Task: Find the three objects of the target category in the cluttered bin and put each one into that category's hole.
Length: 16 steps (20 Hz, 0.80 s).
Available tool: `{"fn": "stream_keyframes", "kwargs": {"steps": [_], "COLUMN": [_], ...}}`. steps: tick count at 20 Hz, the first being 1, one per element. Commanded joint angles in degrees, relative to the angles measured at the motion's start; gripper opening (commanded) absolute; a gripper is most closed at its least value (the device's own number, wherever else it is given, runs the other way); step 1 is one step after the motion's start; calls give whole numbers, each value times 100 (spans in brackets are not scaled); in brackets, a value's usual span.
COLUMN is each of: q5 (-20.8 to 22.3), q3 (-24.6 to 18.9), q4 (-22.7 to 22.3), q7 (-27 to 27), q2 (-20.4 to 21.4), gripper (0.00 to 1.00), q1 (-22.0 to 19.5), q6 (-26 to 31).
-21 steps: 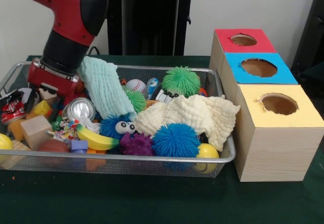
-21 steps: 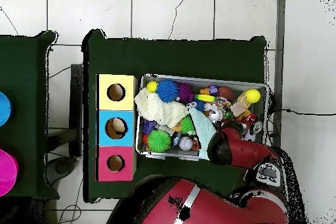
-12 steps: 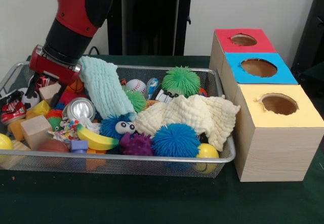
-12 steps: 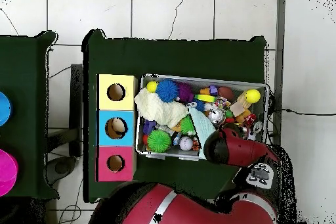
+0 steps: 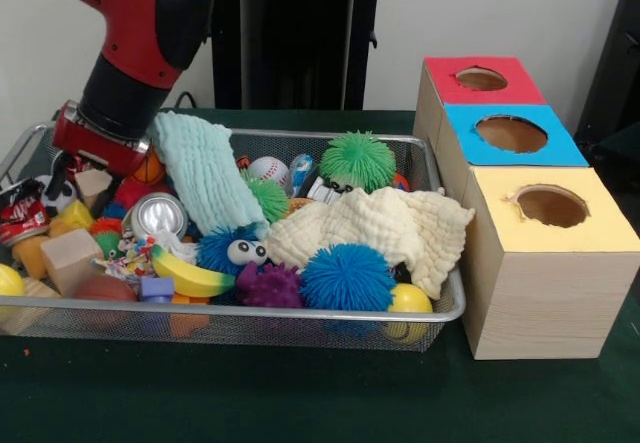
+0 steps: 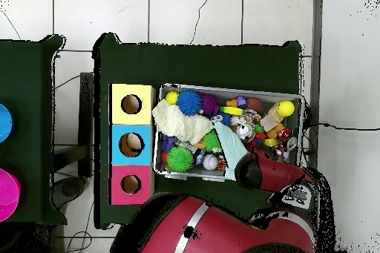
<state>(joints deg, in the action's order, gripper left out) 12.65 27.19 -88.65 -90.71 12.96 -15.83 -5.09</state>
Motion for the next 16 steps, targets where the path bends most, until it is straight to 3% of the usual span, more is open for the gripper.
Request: {"fn": "stream_keyframes", "kwargs": {"steps": [1, 9, 16], "q5": [-57, 87, 179], "q3": [-717, -756, -938], "q4": [335, 342, 106], "q7": [-973, -950, -919], "q2": [-662, -731, -402], "gripper": [100, 100, 100], "q1": [-321, -453, -518], "q6": [-623, -1572, -1223]}}
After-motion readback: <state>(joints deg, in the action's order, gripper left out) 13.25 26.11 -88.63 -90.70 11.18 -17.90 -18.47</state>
